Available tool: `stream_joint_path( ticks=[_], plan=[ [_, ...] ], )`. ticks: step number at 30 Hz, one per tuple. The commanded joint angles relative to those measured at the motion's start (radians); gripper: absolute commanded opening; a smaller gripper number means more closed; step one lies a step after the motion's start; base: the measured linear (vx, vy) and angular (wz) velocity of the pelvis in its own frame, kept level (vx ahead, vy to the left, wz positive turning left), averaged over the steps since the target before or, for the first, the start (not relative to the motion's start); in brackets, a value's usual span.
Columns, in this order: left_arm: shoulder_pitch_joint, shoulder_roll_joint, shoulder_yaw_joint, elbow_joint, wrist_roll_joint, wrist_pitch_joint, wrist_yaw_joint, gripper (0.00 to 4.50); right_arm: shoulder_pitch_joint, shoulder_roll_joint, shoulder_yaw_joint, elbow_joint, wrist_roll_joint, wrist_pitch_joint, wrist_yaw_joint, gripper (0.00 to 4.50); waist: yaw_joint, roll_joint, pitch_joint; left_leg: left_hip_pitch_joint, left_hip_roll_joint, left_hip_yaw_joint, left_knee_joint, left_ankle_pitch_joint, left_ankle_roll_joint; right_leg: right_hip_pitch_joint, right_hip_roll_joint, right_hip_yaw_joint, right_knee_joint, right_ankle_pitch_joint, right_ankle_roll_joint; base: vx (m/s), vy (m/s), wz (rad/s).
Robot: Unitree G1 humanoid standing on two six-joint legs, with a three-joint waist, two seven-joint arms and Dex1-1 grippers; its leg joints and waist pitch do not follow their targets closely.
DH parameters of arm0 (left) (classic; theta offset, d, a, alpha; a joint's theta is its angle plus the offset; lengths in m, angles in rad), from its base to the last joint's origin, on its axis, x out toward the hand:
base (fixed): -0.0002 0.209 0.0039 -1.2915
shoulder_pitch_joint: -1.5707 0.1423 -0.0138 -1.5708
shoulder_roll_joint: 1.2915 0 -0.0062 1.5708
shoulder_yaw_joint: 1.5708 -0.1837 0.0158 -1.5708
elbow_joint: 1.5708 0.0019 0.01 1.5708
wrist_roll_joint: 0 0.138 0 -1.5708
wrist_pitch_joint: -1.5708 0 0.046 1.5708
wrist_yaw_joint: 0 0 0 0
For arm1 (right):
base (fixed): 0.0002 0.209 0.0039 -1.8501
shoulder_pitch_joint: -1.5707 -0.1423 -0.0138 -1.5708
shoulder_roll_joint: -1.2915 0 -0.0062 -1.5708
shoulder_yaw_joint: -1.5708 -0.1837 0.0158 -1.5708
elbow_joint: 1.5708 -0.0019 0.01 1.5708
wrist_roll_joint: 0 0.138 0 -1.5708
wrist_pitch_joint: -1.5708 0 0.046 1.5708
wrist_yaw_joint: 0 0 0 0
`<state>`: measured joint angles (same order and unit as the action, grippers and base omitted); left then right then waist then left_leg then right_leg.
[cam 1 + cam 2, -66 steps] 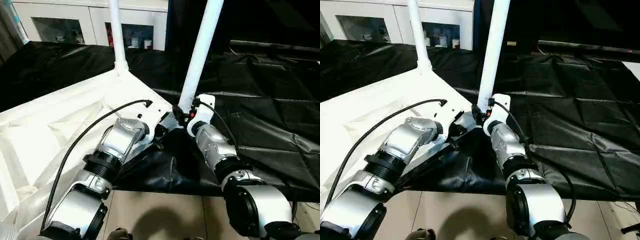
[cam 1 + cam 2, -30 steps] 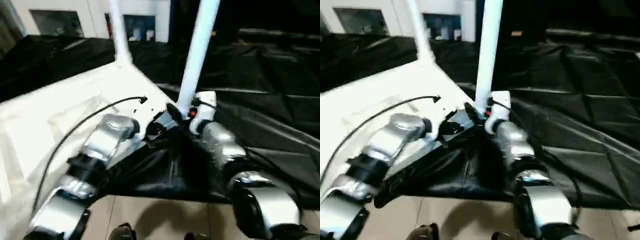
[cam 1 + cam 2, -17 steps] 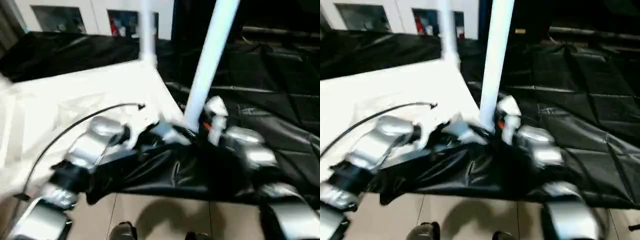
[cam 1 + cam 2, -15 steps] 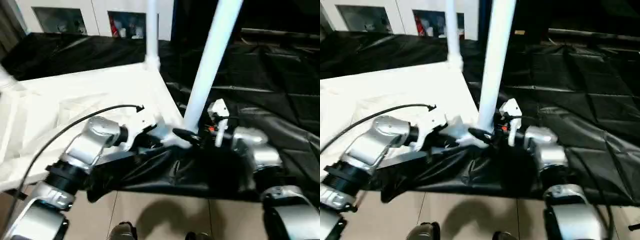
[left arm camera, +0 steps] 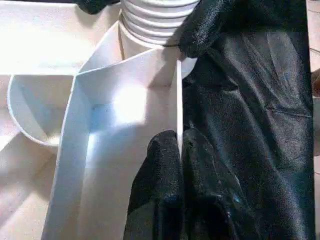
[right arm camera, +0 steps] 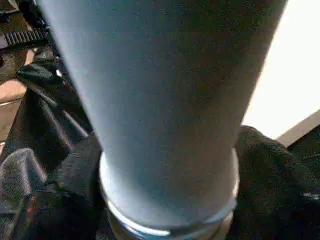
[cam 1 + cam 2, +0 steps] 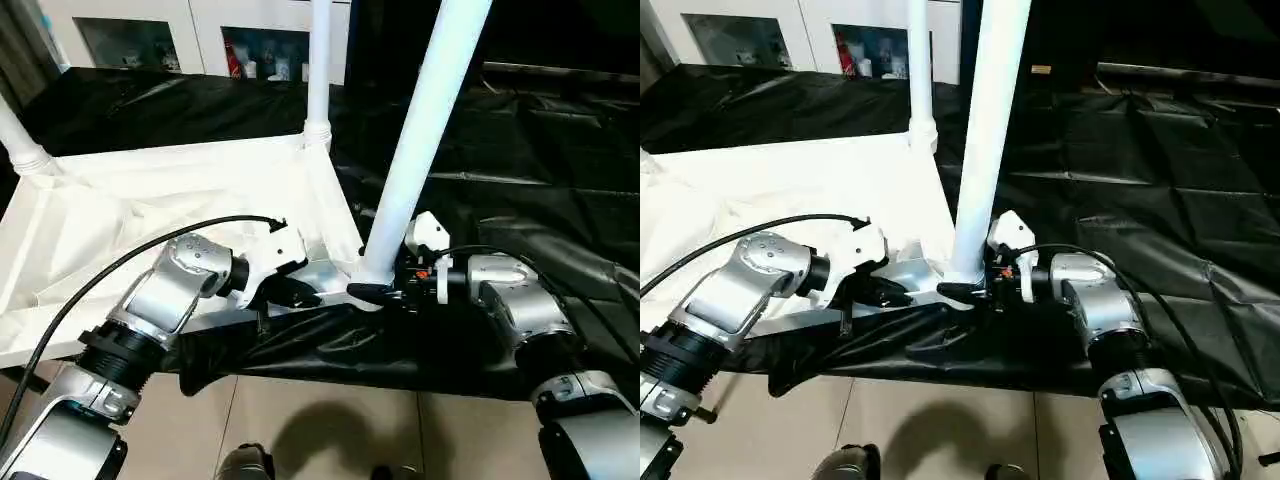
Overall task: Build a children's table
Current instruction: Insert table leg to table base
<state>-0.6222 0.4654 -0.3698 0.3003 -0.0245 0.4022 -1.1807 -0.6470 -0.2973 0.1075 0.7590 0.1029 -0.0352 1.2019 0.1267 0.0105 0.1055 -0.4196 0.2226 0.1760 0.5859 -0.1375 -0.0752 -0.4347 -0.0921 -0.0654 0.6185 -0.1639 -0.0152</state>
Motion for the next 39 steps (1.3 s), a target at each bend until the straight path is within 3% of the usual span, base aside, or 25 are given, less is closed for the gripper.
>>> stream_joint_path(
  ticks=[1,5,6,7,9,11,13,14,15,16,17,18,23,24,27,28,31,33,34,35,39],
  plan=[
    [-0.016,-0.012,0.001,-0.019,-0.017,-0.032,-0.013,0.0,-0.002,0.01,0.009,0.02,-0.011,0.005,-0.013,3.34,-0.001,0.004,-0.1,0.032,0.004,0.006,-0.059,-0.19,0.05,0.066,-0.038,0.03,-0.053,-0.094,-0.262,0.0,0.0,0.0],
    [-0.022,-0.037,0.017,0.007,-0.008,0.008,0.044,0.0,0.032,0.053,-0.026,0.031,0.01,0.022,-0.101,3.02,-0.002,0.005,-0.095,0.035,0.006,0.006,-0.061,-0.239,0.033,0.06,-0.041,0.034,-0.06,-0.161,-0.252,0.0,0.0,0.0],
    [-0.05,-0.075,0.035,0.067,0.015,0.037,0.133,0.0,0.039,0.085,-0.046,0.066,0.004,0.01,-0.218,2.95,-0.004,0.001,-0.096,0.036,0.004,0.006,-0.062,-0.254,0.022,0.06,-0.041,0.033,-0.063,-0.191,-0.244,0.0,0.0,0.0],
    [-0.051,-0.076,0.035,0.068,0.016,0.038,0.135,0.0,0.039,0.086,-0.047,0.066,0.004,0.01,-0.22,2.95,-0.005,0.003,-0.094,0.037,0.003,0.007,-0.063,-0.264,0.015,0.056,-0.042,0.035,-0.065,-0.214,-0.24,0.0,0.0,0.0],
    [-0.12,-0.162,0.081,0.206,0.053,0.054,0.341,0.0,0.042,0.163,-0.1,0.124,0.009,0.025,-0.447,2.84,-0.005,0.004,-0.089,0.049,0.001,0.007,-0.065,-0.32,-0.012,0.047,-0.043,0.036,-0.079,-0.309,-0.219,-0.028,-0.005,0.02],
    [-0.153,-0.216,0.112,0.268,0.05,0.07,0.437,0.0,0.04,0.213,-0.134,0.155,0.019,0.034,-0.575,2.83,-0.003,0.004,-0.089,0.048,-0.001,0.001,-0.069,-0.353,-0.038,0.049,-0.048,0.033,-0.086,-0.397,-0.182,-0.027,-0.001,0.01],
    [-0.174,-0.253,0.123,0.31,0.05,0.059,0.494,0.0,0.032,0.257,-0.157,0.183,0.03,0.027,-0.672,2.82,-0.005,0.003,-0.084,0.049,-0.003,-0.002,-0.072,-0.393,-0.037,0.048,-0.05,0.029,-0.097,-0.465,-0.156,0.0,0.0,0.0],
    [-0.184,-0.272,0.124,0.332,0.052,0.047,0.522,0.0,0.027,0.282,-0.169,0.198,0.036,0.023,-0.722,2.81,-0.01,0.011,-0.079,0.051,-0.005,-0.007,-0.076,-0.441,-0.043,0.049,-0.05,0.024,-0.108,-0.526,-0.135,0.0,0.0,0.0],
    [-0.188,-0.281,0.124,0.341,0.053,0.042,0.532,0.0,0.025,0.293,-0.174,0.205,0.038,0.021,-0.742,2.81,-0.011,0.009,-0.08,0.058,-0.006,-0.009,-0.076,-0.462,-0.043,0.048,-0.051,0.021,-0.114,-0.553,-0.125,0.0,0.0,0.0],
    [-0.193,-0.297,0.121,0.355,0.053,0.03,0.544,0.0,0.018,0.315,-0.179,0.215,0.038,0.016,-0.776,2.81,-0.011,0.018,-0.08,0.063,-0.005,-0.012,-0.077,-0.484,-0.045,0.048,-0.053,0.018,-0.116,-0.571,-0.119,0.0,0.0,0.0],
    [-0.198,-0.323,0.108,0.373,0.055,-0.003,0.545,0.0,0.007,0.351,-0.164,0.223,0.024,-0.005,-0.796,2.81,-0.016,0.011,-0.083,0.064,-0.007,-0.015,-0.08,-0.488,-0.04,0.05,-0.054,0.014,-0.127,-0.59,-0.101,0.0,0.0,0.0],
    [-0.2,-0.333,0.098,0.381,0.06,-0.019,0.531,0.0,-0.001,0.366,-0.155,0.227,0.012,-0.022,-0.798,2.81,-0.017,0.017,-0.084,0.068,-0.008,-0.016,-0.081,-0.495,-0.039,0.05,-0.053,0.013,-0.13,-0.595,-0.097,0.0,0.0,0.0],
    [-0.19,-0.309,0.067,0.362,0.065,-0.064,0.428,0.0,-0.013,0.354,-0.156,0.206,0.013,-0.069,-0.716,2.81,-0.017,0.013,-0.096,0.058,-0.002,-0.015,-0.096,-0.421,-0.011,0.068,-0.051,0.017,-0.12,-0.435,-0.135,0.0,0.0,0.0],
    [-0.187,-0.3,0.062,0.356,0.064,-0.068,0.411,0.0,-0.013,0.347,-0.156,0.201,0.017,-0.071,-0.699,3.16,-0.017,0.013,-0.096,0.055,-0.003,-0.015,-0.097,-0.412,-0.007,0.07,-0.05,0.017,-0.118,-0.417,-0.141,0.0,0.0,0.0],
    [-0.162,-0.244,0.039,0.31,0.058,-0.099,0.311,0.0,-0.016,0.292,-0.162,0.17,0.043,-0.058,-0.619,3.16,-0.017,0.011,-0.1,0.053,-0.002,-0.011,-0.094,-0.38,0.006,0.074,-0.05,0.022,-0.107,-0.336,-0.173,0.0,0.0,0.0],
    [-0.152,-0.224,0.032,0.293,0.053,-0.119,0.267,0.0,-0.016,0.267,-0.157,0.157,0.046,-0.049,-0.575,3.57,-0.021,0.006,-0.1,0.044,-0.001,-0.01,-0.095,-0.345,0.016,0.08,-0.05,0.023,-0.1,-0.295,-0.183,0.0,0.0,0.0],
    [-0.134,-0.193,0.026,0.258,0.043,-0.124,0.197,0.0,-0.014,0.216,-0.134,0.134,0.033,-0.04,-0.496,3.64,-0.02,0.01,-0.103,0.05,0.001,-0.004,-0.087,-0.32,0.029,0.076,-0.05,0.025,-0.096,-0.275,-0.208,0.0,0.0,0.0],
    [-0.101,-0.142,0.009,0.197,0.03,-0.139,0.113,0.0,0.002,0.136,-0.1,0.075,0.043,-0.009,-0.315,3.64,-0.017,0.007,-0.105,0.047,0.002,-0.002,-0.082,-0.269,0.038,0.078,-0.052,0.027,-0.09,-0.234,-0.221,0.0,0.0,0.0],
    [-0.101,-0.142,0.009,0.197,0.03,-0.139,0.113,0.0,0.002,0.136,-0.1,0.075,0.043,-0.009,-0.315,3.64,-0.011,0.006,-0.107,0.044,0.004,0.0,-0.077,-0.238,0.052,0.081,-0.048,0.027,-0.083,-0.192,-0.225,0.06,-0.025,0.03],
    [-0.094,-0.131,0.005,0.187,0.028,-0.146,0.098,0.0,0.006,0.116,-0.09,0.06,0.044,-0.003,-0.269,3.64,-0.005,0.01,-0.107,0.049,0.005,0.005,-0.071,-0.221,0.062,0.071,-0.043,0.029,-0.077,-0.156,-0.243,0.062,-0.023,0.04],
    [-0.073,-0.094,-0.005,0.142,0.013,-0.152,0.037,0.0,0.013,0.057,-0.057,0.022,0.042,0.007,-0.129,3.64,0.009,0.009,-0.121,0.042,0.004,0.006,-0.055,-0.111,0.088,0.077,-0.039,0.027,-0.048,0.015,-0.282,0.016,-0.006,0.01]
  ],
)
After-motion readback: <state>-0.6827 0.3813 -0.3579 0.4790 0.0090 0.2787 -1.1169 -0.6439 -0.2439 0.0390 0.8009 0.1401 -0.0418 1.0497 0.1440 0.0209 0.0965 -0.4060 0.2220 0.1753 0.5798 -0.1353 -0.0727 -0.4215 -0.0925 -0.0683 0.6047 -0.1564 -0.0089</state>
